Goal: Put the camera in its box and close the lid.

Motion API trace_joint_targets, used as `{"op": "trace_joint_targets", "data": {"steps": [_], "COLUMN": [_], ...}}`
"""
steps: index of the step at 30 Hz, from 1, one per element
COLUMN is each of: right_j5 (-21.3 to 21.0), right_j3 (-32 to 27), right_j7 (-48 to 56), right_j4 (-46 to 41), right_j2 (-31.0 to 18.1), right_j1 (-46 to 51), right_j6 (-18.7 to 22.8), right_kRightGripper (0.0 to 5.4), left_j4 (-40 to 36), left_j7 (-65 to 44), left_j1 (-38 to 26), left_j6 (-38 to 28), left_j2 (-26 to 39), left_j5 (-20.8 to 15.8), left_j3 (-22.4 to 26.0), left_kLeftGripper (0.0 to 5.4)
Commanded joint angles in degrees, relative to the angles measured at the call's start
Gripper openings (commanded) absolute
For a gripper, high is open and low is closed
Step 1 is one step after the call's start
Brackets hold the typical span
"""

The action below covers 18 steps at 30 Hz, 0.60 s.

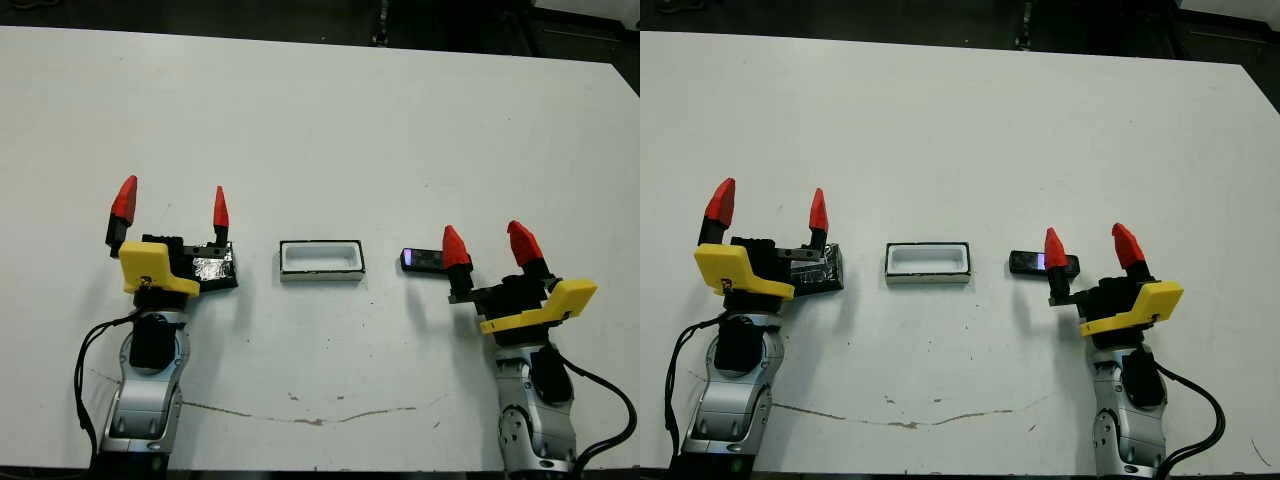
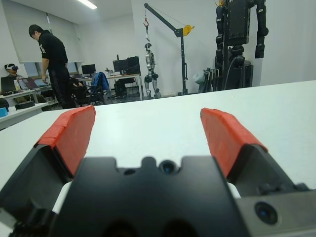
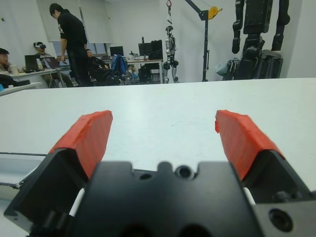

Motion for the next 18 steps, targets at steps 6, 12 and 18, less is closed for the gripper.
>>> {"op": "trace_joint_targets", "data": {"steps": [6, 12, 18], "right_j5": [0.1, 1.0, 0.8], "right_j3": [-0.2, -0.4, -1.4], "right_j7": [0.4, 1.7, 4.3], "right_j4": [0.5, 0.9, 2.3], "right_j2": [-0.8, -1.3, -5.0], "right_j1": [0.5, 0.1, -2.5], "right_j6": [0.5, 1.1, 1.2], "right_kRightGripper": [5.4, 5.4, 5.4], "left_j4": [1.0, 1.3, 0.5], "left_j7": [0.2, 0.2, 0.3], "left_j1": [0.8, 0.9, 1.2], "left_j6": [0.2, -0.4, 0.2], "left_j2": [-0.1, -0.2, -0.2], "left_j5": [0.0, 0.3, 0.3], "left_j3": [0.1, -0.1, -0.2], "left_kLeftGripper": [5.4, 5.4, 5.4]}}
